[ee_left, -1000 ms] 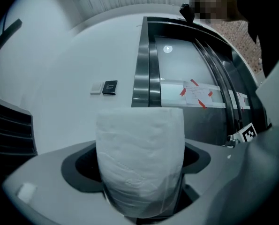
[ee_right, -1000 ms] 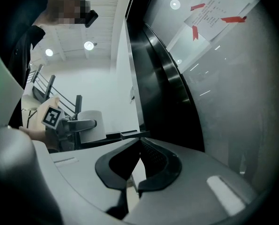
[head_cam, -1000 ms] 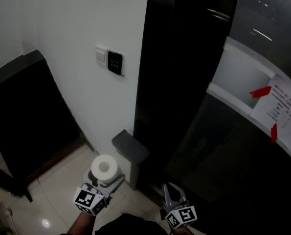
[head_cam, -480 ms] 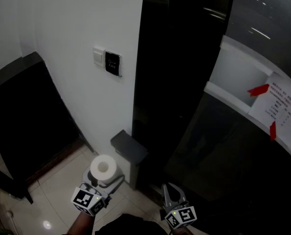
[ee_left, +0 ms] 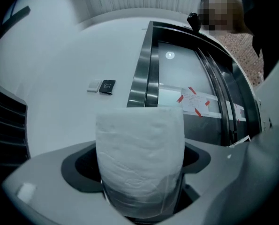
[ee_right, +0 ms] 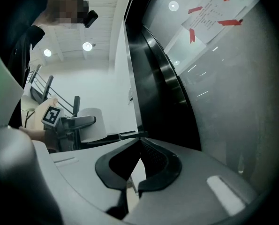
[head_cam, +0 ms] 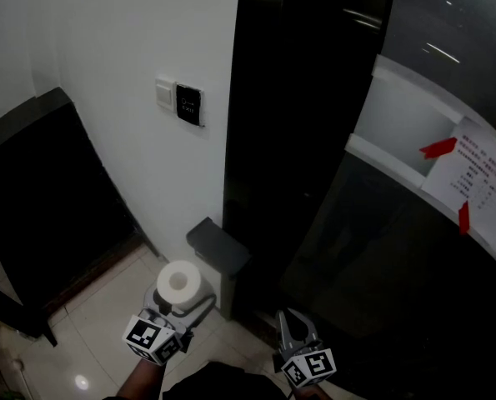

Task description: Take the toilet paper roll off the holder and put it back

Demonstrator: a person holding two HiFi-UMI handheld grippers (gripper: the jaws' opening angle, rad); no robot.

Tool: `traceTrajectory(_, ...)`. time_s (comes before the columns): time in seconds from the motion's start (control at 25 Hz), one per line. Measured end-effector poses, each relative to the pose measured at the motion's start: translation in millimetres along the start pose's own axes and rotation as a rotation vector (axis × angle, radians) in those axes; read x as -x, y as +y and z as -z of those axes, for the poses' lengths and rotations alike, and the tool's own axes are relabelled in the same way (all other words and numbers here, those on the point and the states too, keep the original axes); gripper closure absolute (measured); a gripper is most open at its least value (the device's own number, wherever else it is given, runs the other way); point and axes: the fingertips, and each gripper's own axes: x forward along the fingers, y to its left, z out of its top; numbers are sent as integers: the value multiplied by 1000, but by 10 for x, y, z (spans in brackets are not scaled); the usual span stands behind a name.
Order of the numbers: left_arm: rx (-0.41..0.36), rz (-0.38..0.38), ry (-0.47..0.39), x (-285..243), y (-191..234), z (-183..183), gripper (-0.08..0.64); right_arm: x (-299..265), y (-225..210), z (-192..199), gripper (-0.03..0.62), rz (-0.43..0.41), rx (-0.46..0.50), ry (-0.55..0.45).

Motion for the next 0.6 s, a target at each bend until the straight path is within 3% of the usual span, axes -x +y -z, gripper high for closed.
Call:
traceTrajectory(0.12, 80, 19, -6, -72, -62, 57, 91, 85, -56, -24, 578, 25, 1, -6)
traceTrajectory(0.6, 331, 211, 38, -516, -747, 282, 90, 547, -349, -104, 578, 165, 4, -27)
